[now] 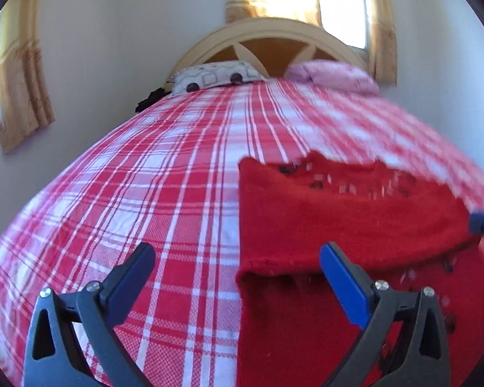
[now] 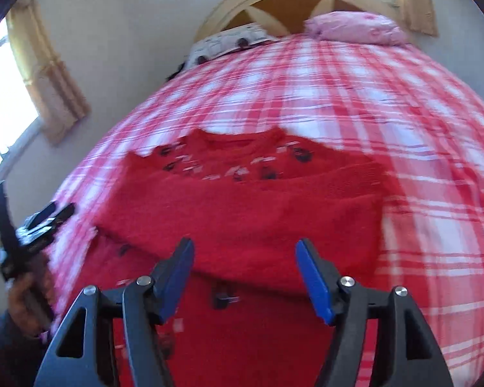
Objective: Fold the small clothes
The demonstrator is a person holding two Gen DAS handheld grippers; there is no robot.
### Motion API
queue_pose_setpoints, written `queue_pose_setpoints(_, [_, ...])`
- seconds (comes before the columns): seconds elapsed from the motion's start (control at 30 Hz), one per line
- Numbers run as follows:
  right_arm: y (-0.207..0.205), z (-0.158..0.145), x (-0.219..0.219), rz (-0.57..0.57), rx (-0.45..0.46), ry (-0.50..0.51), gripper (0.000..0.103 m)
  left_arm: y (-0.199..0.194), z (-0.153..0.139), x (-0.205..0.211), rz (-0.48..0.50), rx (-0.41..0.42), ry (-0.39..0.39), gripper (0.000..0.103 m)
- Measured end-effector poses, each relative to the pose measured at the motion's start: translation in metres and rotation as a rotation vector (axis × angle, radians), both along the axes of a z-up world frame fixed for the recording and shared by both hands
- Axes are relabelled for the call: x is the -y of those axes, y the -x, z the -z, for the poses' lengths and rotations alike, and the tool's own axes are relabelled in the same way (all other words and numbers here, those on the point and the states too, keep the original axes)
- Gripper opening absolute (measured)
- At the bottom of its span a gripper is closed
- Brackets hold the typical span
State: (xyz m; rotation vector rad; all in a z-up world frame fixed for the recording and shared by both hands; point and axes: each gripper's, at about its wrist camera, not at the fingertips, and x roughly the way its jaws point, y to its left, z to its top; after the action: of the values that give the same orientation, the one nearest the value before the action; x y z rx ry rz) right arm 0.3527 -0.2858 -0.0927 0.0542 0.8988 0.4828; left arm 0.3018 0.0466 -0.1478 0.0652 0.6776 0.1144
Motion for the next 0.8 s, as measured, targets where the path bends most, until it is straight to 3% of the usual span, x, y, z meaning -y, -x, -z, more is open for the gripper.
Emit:
queue_pose_setpoints(0.1, [0.005, 0.005, -0.031, -0.064, 0.057, 0.113, 0.066, -0.008, 0.014, 0.012, 0.024, -0.061, -0.08, 0.103])
queue_pose_setpoints(0.2, [-0.011, 0.025, -0.039, -0.036, -0.015, 0.143, 0.066, -0.024, 0.032, 0.019, 0.065, -0.198, -0.101, 0.103])
queue_pose_setpoints(0.27, [-0.019, 0.034, -0.036, 0.008, -0.034, 0.138, 0.066, -0.03, 0.034, 0.02, 0.041, -0.196, -0.117, 0.103])
queue_pose_setpoints(0.37, [-0.022, 0.044, -0.028, 0.027, -0.053, 0.113, 0.066, -0.042, 0.027, 0.012, 0.013, -0.164, -0.051, 0.103])
queue_pose_setpoints(0.5, [-0.022, 0.046, -0.029, 0.008, -0.043, 0.132, 0.066, -0.055, 0.029, -0.005, -0.104, -0.137, -0.076, 0.103])
queue_pose_setpoints(0.63, [-0.025, 0.047, -0.027, 0.001, -0.049, 0.122, 0.066, -0.052, 0.043, -0.039, -0.135, -0.211, 0.06, 0.103])
queue_pose_setpoints(0.8, [-0.025, 0.051, -0.026, -0.001, -0.035, 0.119, 0.066, -0.033, 0.043, -0.059, -0.136, -0.224, 0.18, 0.103])
